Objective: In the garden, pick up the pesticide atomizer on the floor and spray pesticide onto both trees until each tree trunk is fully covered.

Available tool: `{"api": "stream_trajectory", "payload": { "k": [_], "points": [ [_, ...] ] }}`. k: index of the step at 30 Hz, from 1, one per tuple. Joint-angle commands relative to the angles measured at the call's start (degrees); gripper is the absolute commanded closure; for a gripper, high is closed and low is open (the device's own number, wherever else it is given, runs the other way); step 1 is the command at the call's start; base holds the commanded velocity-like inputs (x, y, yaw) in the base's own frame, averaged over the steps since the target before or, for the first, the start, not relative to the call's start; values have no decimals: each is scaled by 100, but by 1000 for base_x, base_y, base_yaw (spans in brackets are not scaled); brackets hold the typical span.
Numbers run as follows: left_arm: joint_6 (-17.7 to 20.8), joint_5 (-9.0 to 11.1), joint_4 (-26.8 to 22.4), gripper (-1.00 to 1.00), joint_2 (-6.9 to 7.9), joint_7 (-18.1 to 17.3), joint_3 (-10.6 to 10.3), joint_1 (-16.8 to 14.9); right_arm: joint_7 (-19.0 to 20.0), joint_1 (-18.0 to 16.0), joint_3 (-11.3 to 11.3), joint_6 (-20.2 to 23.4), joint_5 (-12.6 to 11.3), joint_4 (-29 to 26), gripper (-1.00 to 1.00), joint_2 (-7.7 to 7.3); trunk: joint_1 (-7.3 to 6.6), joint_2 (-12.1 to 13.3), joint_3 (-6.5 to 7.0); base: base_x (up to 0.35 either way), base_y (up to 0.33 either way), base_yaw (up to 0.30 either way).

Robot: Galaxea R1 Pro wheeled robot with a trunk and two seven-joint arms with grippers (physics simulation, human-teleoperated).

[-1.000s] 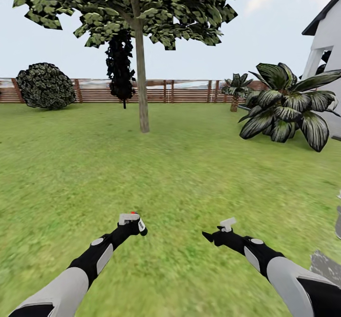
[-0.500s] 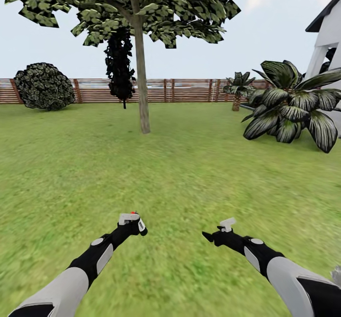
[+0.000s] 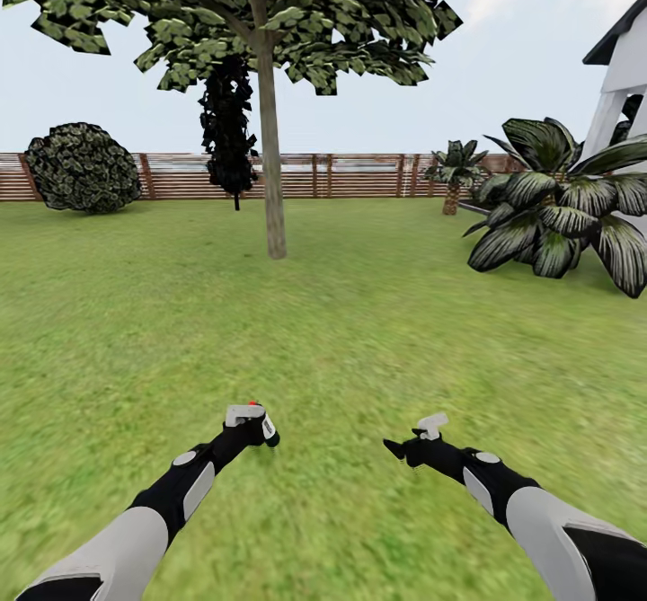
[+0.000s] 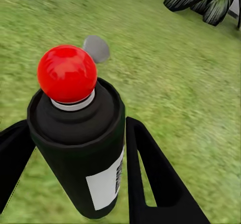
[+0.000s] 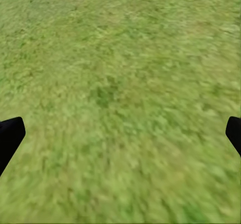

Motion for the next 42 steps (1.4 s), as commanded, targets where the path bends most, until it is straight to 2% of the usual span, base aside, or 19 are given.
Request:
{"api": "stream_trajectory", "payload": {
  "k": [1,10,19,42],
  "points": [
    [-1,2,-1,100,0,5,1,0,0,0,0,-2,-2,0,-100,0,0,0,0,350,111,0],
    [-1,2,-1,100,0,5,1,0,2,0,-8,-302,-9,-1,-100,117,0,0,24,350,111,0],
    [-1,2,-1,100,0,5,-1,0,1,0,-7,-316,-9,0,-100,123,0,0,96,350,111,0],
    [-1,2,-1,100,0,5,-8,0,0,0,0,-325,-7,0,-100,123,0,0,102,350,112,0]
  ]
}}
